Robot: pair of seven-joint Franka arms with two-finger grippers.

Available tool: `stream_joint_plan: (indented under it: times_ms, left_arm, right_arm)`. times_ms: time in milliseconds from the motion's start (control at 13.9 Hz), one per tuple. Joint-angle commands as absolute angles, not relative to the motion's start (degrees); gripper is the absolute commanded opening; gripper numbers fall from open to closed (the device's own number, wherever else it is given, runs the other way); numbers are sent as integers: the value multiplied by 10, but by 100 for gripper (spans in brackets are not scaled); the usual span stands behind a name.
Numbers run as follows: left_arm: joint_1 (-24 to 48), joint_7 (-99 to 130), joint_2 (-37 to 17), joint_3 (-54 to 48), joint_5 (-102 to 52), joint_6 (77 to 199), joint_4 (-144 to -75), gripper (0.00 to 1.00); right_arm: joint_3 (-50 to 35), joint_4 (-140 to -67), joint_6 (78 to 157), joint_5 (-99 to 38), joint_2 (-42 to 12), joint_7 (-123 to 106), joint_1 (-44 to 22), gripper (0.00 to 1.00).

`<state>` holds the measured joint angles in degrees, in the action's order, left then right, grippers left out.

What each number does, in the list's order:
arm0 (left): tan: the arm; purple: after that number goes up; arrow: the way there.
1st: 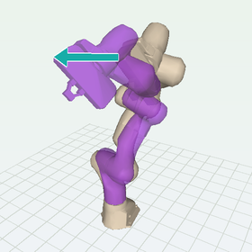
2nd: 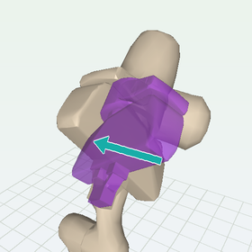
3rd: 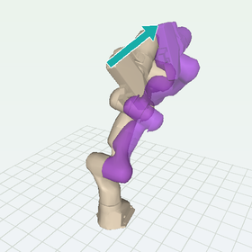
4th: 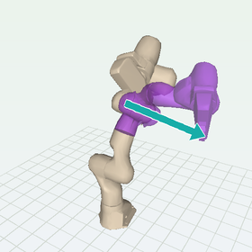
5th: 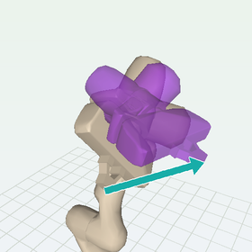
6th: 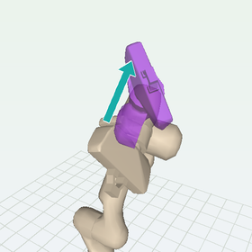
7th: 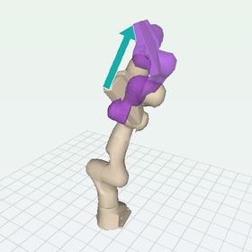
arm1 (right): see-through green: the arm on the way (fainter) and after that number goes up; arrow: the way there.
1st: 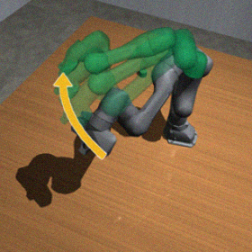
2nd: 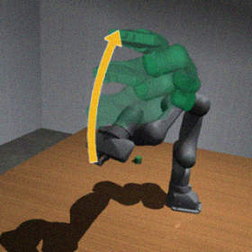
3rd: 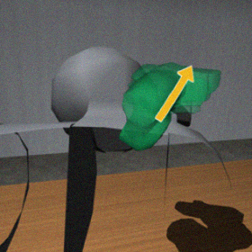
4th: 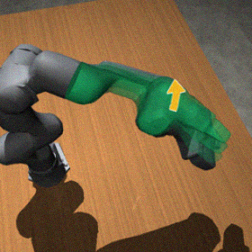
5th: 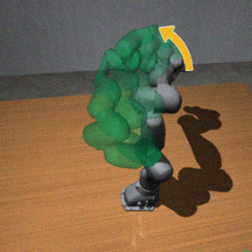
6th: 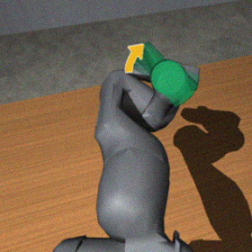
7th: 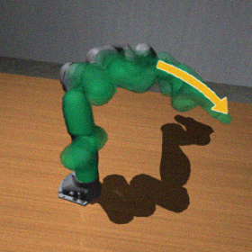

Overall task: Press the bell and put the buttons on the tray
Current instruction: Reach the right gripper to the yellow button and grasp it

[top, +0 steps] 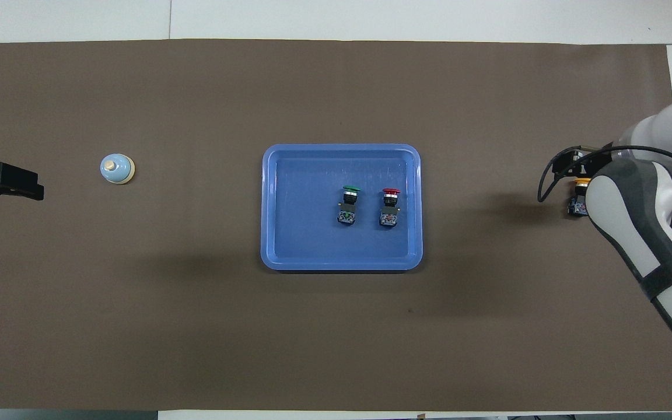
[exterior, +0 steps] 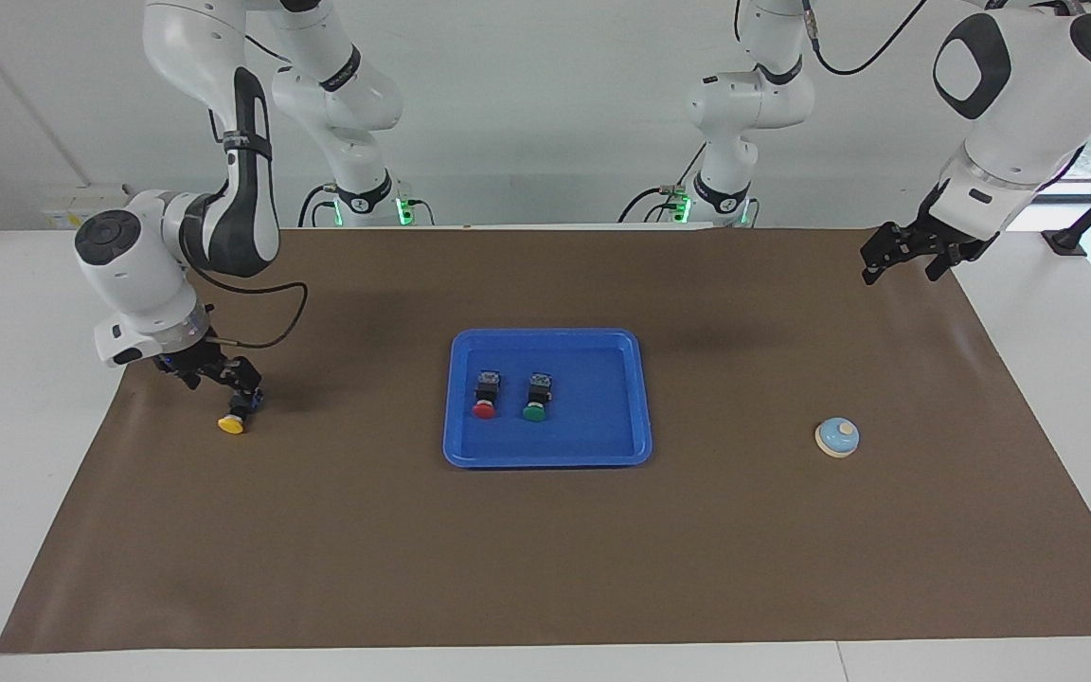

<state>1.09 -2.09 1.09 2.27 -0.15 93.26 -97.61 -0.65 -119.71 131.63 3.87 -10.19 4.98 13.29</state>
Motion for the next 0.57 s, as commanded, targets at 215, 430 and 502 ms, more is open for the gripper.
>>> stream_joint_plan:
  times_ms: [215, 430, 502]
  left_arm:
    - [11, -24, 24, 23, 5, 933, -987, 100]
    - [11, -24, 24, 23, 5, 933, -988, 100]
    - [11, -24, 24, 23, 5, 933, -987, 100]
  right_arm:
    - [-15, -1242, 1369, 46, -96, 62, 138, 100]
    - [-16, -1273, 1425, 46, -103, 59, 148, 96]
    - [-16, -1275, 1432, 46, -105, 59, 148, 95]
